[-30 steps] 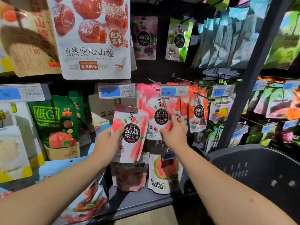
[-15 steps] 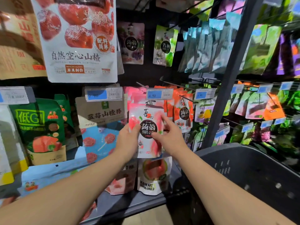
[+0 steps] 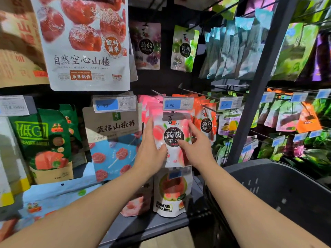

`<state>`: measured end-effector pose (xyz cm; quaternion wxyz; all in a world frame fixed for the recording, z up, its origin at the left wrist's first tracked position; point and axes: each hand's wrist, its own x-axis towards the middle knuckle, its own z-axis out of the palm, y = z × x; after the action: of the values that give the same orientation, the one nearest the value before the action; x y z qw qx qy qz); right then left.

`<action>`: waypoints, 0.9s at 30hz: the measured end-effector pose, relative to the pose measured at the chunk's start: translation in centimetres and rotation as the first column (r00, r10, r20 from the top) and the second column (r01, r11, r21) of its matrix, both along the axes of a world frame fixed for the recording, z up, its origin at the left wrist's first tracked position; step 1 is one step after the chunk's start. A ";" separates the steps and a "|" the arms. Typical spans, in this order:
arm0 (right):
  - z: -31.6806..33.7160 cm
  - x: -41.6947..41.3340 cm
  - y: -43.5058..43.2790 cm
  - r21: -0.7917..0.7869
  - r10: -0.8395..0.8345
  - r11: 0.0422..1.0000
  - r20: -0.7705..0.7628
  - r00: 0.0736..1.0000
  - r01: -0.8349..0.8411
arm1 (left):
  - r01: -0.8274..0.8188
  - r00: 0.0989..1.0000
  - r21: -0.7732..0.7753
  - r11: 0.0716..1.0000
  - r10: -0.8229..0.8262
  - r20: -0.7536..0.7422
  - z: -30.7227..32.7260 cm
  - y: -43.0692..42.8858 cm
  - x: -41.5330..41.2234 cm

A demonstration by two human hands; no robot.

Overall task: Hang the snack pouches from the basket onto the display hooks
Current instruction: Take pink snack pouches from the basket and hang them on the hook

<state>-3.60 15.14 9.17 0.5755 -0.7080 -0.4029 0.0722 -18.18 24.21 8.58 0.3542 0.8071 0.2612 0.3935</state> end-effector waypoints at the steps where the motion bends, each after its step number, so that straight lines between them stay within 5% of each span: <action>1: -0.1 0.1 0.2 0.001 -0.002 1.000 -0.005 1.000 0.002 | 0.010 1.000 0.041 0.999 -0.009 -0.011 -0.2 0.2 0.1; 13: -3.5 -0.1 1.2 -0.102 -0.010 0.995 0.046 0.999 0.015 | -0.034 0.983 0.199 0.979 0.069 -0.167 -3.0 2.5 0.3; 21: -4.7 -0.2 3.3 -0.135 0.106 0.982 -0.160 0.981 -0.128 | -0.057 0.972 0.190 0.980 0.098 -0.212 -4.2 3.4 1.1; 27: -5.8 0.3 5.7 -0.166 0.037 0.984 -0.173 0.984 -0.066 | -0.085 0.975 0.214 0.973 0.126 -0.184 -4.5 4.7 1.7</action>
<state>-3.34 20.88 3.38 0.5426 -0.7355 -0.3629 0.1813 -16.45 28.88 4.08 0.2200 0.8590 0.2956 0.3553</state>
